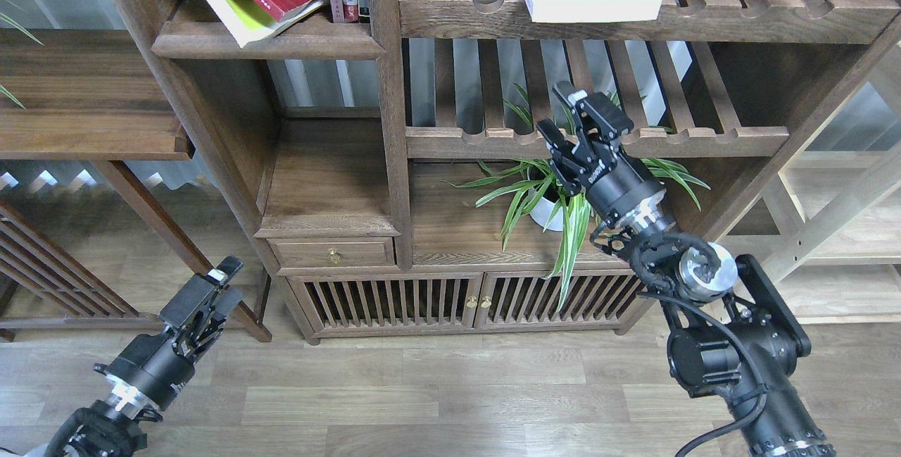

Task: Organize books on shelf
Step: 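Withdraw the left gripper and raise the right gripper toward the shelf, then reach the right gripper up to the white book on the middle shelf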

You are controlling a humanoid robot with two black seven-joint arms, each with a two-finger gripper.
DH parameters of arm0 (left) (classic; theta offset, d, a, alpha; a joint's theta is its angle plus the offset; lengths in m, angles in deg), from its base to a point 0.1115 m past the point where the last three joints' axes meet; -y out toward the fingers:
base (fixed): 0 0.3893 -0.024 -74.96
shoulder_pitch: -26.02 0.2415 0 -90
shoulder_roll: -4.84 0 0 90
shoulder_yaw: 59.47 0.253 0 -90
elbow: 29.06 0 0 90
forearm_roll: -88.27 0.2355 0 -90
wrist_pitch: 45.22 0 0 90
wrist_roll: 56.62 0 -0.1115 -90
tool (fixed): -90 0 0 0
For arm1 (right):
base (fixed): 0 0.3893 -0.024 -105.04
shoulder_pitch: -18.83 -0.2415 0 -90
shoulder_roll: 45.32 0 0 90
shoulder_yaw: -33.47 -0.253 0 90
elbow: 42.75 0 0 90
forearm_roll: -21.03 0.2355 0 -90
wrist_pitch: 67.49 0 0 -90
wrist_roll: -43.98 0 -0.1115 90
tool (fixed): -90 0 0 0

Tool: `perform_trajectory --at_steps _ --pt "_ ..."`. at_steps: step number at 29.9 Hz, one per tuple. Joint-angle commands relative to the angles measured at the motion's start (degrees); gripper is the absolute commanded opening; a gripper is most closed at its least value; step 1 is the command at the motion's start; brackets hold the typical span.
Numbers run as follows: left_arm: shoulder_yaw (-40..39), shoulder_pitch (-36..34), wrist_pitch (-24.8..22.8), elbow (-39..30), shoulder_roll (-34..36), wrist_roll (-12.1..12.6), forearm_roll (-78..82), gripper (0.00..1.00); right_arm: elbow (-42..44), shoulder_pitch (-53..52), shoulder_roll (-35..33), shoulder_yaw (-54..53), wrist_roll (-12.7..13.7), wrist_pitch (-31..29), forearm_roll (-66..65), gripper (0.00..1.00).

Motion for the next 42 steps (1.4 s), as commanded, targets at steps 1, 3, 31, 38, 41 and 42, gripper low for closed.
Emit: perform_trajectory --at_steps 1,3,31,38,41,42 --pt "0.2 0.4 0.0 0.9 0.0 0.0 -1.0 0.98 -1.7 -0.7 -0.3 -2.2 0.0 3.2 -0.5 0.75" --pt "0.4 0.6 0.0 1.2 0.0 0.0 -1.1 0.98 -2.5 -0.7 -0.9 -4.0 0.0 4.8 -0.6 0.75" --pt "1.2 0.2 0.0 2.3 -0.7 0.0 -1.0 0.97 -5.7 -8.7 -7.2 -7.4 0.7 12.0 -0.8 0.78" --pt "1.8 -0.2 0.0 2.3 -0.5 0.0 -0.8 0.98 -6.9 -2.8 -7.4 -7.4 5.3 4.0 -0.7 0.79" --pt "1.8 -0.2 0.0 2.5 -0.4 0.0 -0.8 0.97 -6.9 -2.1 -7.4 -7.6 5.3 4.0 -0.8 0.79" --pt "1.8 -0.2 0.0 2.5 -0.4 0.0 -0.8 0.98 -6.9 -2.1 -7.3 -7.6 5.3 4.1 -0.8 0.79"
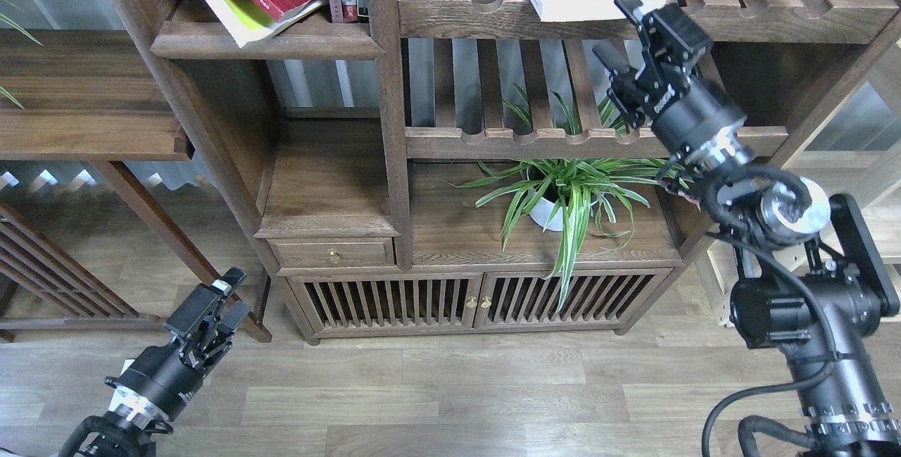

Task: Organize books on shelf
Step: 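Reach the right gripper up to the white book on the middle shelf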

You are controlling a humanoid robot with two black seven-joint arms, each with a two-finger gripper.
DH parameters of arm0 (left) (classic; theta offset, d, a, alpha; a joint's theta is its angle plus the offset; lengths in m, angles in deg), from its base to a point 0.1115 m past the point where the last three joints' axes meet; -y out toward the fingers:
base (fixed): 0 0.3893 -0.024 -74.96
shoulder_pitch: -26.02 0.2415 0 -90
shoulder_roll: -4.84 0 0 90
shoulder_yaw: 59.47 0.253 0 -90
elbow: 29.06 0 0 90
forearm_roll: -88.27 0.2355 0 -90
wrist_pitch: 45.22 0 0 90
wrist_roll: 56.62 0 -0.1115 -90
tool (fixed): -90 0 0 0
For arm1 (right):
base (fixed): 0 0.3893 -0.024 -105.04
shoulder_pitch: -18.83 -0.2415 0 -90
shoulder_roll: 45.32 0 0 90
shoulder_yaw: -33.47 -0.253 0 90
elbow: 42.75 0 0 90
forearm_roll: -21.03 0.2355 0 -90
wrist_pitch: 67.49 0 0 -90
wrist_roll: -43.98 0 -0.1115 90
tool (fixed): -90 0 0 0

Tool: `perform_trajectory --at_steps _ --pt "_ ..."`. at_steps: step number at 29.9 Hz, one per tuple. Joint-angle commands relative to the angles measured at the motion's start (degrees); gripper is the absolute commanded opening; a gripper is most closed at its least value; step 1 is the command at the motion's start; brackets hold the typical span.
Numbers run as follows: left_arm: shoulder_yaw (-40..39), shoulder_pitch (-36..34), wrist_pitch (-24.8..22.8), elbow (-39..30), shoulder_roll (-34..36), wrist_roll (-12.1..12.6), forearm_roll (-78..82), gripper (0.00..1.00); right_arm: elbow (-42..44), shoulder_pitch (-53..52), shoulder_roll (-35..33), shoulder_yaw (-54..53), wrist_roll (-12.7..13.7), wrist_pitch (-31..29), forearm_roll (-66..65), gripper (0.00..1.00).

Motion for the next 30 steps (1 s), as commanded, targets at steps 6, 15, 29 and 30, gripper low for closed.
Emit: perform_trajectory --at_steps 6,15,29,30 --pt "0.0 0.0 0.0 0.1 0.1 0.0 0.0 0.98 0.0 -1.9 0.7 0.4 0.1 1.5 -0.2 0.79" --pt "0.0 0.3 0.0 0.0 0.1 0.0 0.0 0.98 0.9 -4.5 2.1 0.6 0.0 6.6 -0.4 0.79" --pt "0.0 0.1 0.0 0.1 0.2 0.0 0.0 0.98 7.3 -11.3 2.8 1.0 -0.2 9.9 -1.4 0.79" --pt "0.0 0.1 0.0 0.1 0.2 0.0 0.0 0.98 7.6 -11.7 2.8 1.0 -0.3 10.0 -1.4 0.79"
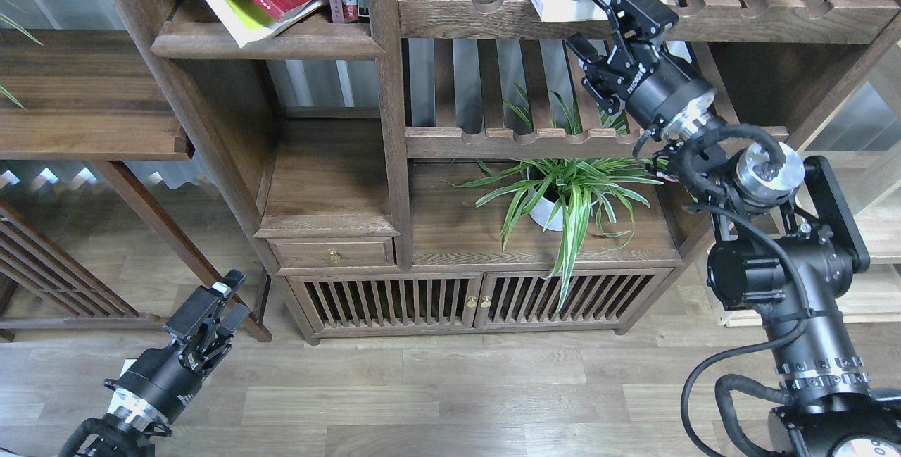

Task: Organize books on shelf
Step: 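Reach the right gripper up to the white book on the middle shelf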

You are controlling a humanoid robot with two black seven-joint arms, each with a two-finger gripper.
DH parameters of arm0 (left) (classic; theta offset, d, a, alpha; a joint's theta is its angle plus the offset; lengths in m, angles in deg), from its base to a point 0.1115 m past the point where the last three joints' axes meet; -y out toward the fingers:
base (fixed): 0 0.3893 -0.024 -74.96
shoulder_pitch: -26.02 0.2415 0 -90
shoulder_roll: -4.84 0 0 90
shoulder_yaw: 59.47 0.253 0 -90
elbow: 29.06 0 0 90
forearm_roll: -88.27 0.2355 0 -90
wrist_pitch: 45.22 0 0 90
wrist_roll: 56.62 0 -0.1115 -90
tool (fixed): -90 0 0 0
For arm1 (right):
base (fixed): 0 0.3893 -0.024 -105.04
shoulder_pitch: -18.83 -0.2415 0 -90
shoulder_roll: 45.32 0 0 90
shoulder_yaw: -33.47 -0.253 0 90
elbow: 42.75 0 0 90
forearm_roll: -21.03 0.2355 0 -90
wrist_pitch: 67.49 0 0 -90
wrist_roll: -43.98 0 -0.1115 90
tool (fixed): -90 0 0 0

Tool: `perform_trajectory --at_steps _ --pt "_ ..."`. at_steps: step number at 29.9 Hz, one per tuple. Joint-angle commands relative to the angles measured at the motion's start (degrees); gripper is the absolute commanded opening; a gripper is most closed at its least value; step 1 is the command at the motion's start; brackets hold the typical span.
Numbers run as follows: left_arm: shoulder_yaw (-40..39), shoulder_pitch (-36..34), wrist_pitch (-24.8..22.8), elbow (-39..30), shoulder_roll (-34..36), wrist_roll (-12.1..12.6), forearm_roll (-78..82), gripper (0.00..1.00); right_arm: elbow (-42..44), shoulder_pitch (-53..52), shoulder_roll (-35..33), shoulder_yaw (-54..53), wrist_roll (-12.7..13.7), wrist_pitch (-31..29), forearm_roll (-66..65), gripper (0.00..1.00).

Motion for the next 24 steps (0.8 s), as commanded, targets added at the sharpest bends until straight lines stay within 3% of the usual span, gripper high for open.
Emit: perform_trajectory --at_steps 1,10,20,24 --pt "0.0 -0.1 0.0 0.1 0.1 0.0 0.0 0.98 1.0 -1.9 0.0 -0.2 -0.1 1.0 0.0 0.79" --pt "-0.3 -0.2 0.0 0.1 0.3 0.0 -0.1 0.98 5.2 -5.5 -0.1 -0.5 -0.1 1.0 -0.2 0.73" --pt "-0.3 -0.2 0.0 0.1 0.3 0.0 -0.1 0.98 5.4 -5.5 -0.2 -1.1 -1.1 0.3 -0.4 0.39" --pt "-0.3 -0.2 0.0 0.1 0.3 0.0 -0.1 0.98 5.4 -5.4 -0.7 -1.1 -1.5 0.6 -2.0 0.3"
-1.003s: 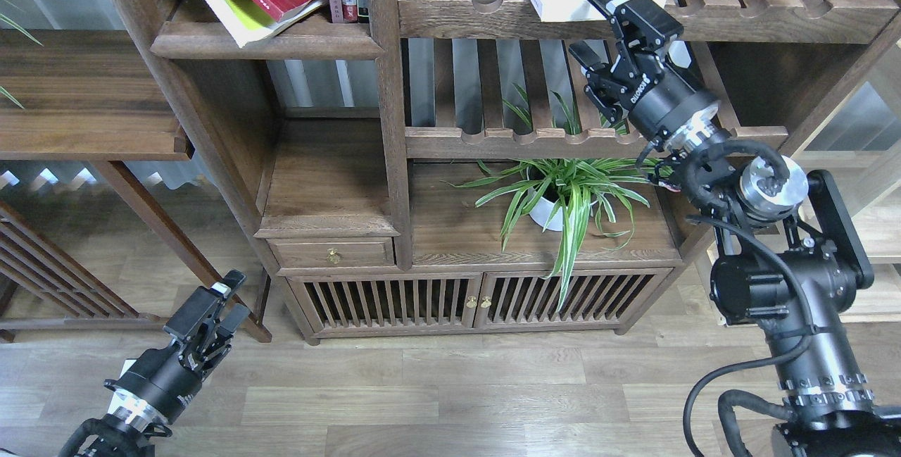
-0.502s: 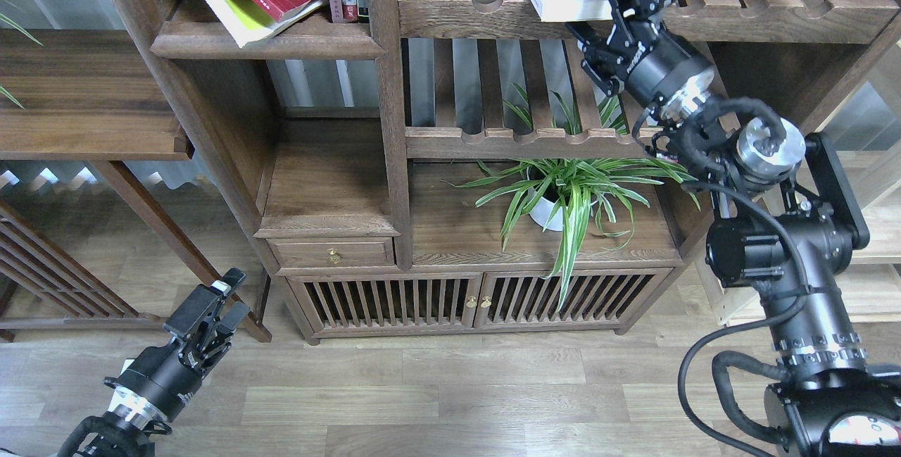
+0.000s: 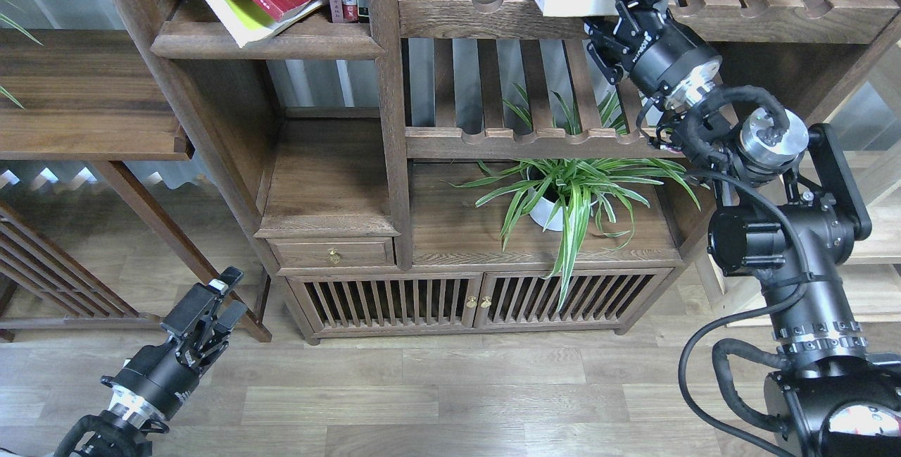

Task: Organize books on shelf
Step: 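Reach the right gripper up to the white book on the middle shelf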

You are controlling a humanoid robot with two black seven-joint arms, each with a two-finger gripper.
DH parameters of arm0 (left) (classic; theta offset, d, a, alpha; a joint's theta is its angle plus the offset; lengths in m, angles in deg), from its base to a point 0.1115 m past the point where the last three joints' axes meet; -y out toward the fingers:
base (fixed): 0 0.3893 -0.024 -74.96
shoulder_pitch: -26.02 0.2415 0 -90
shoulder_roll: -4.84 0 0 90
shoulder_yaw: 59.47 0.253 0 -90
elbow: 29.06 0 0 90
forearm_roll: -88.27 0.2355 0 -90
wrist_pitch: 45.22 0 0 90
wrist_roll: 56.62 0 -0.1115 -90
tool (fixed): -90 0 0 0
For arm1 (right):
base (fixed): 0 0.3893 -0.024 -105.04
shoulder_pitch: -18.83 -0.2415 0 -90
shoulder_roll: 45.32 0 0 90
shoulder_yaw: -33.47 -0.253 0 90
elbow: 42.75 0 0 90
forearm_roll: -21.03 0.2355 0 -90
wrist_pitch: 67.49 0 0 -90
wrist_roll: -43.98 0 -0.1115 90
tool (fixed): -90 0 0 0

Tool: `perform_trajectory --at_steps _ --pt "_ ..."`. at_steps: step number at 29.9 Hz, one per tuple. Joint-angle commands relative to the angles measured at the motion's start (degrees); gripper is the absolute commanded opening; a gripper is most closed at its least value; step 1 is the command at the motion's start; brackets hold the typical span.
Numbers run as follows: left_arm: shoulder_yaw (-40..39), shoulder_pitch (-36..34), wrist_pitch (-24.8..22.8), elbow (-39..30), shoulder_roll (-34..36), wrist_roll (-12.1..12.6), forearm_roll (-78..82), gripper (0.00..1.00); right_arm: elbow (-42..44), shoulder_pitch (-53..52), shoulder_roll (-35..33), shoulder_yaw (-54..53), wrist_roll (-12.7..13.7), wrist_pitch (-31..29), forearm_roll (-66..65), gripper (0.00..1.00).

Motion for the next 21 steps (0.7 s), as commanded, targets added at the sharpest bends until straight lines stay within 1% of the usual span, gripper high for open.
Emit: perform_trajectory --at_steps 1,4,7,13,21 --pt "0.0 0.0 0.0 0.0 0.0 0.0 0.0 0.98 0.0 0.1 -0.3 -0.1 -0.2 0.4 -2.2 0.28" --pt "-0.1 0.1 0.0 0.0 0.0 0.0 -0.1 0.98 0.0 0.4 -0.3 -0.5 -0.3 0.5 -3.4 0.22" --pt "-0.2 0.1 0.0 0.0 0.1 0.0 0.0 0.98 0.0 1.3 -0.3 -1.8 -0.2 0.5 -3.5 0.2" --pt "0.2 -0.1 0.0 0.0 0.0 0.0 0.1 0.98 -1.8 5.0 -0.4 -3.2 0.3 -0.2 -3.0 0.18" --pt "0.1 -1.1 0.0 0.2 -0.4 0.0 -0.8 0.97 -7.6 10.9 -0.2 -4.0 0.5 -2.1 -0.5 0.17"
